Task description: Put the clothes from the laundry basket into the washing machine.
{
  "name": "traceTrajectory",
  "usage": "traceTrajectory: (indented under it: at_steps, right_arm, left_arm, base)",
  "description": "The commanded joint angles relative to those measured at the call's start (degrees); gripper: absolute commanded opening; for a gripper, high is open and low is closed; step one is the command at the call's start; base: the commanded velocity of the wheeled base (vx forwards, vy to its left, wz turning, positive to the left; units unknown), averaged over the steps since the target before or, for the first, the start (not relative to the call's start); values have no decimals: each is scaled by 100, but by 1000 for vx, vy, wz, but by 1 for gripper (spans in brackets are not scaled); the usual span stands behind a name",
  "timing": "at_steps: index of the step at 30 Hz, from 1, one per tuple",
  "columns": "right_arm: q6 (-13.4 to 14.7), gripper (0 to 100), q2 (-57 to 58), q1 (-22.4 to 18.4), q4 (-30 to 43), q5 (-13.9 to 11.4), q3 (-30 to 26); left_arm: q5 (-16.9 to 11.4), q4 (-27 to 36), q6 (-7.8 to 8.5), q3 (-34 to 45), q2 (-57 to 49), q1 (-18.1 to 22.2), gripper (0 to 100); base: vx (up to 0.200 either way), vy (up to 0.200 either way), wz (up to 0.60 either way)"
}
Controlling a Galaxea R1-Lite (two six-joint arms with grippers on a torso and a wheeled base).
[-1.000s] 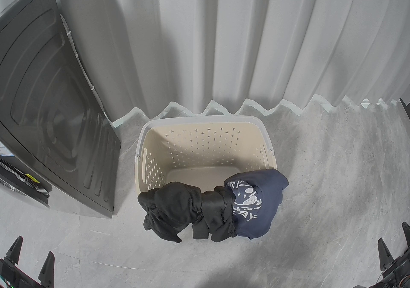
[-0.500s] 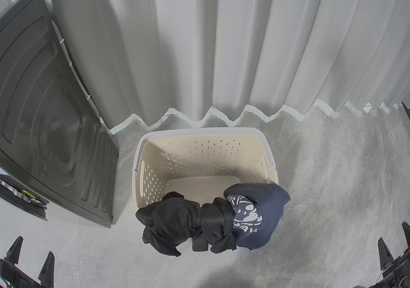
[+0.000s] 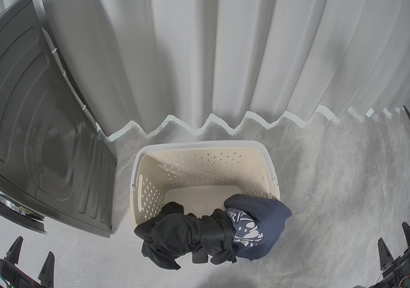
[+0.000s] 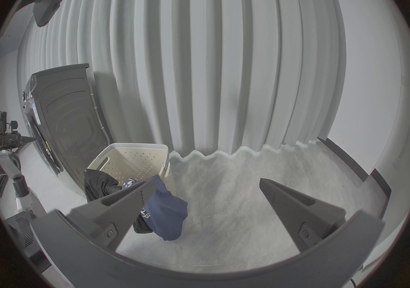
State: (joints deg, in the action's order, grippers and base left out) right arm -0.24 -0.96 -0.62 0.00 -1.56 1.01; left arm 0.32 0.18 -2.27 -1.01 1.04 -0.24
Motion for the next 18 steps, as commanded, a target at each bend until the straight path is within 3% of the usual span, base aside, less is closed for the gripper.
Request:
traceTrajectory:
  at_steps: [1, 7, 13, 18]
  right_arm:
    - [-2, 100, 17, 1, 0, -2, -92]
    - [-2, 100, 17, 1, 0, -2, -92]
    - [-2, 100, 17, 1, 0, -2, -92]
    - [-2, 100, 17, 1, 0, -2, -92]
  left_arm:
    - [3, -1, -2, 84, -60, -2, 100]
    - [3, -1, -11, 84, -60, -2, 100]
    - [3, -1, -2, 84, -60, -2, 100]
    - [3, -1, -2, 84, -60, -2, 100]
  base:
    - [0, 0, 0]
    - [0, 0, 0]
    - [200, 0, 0]
    - [0, 0, 0]
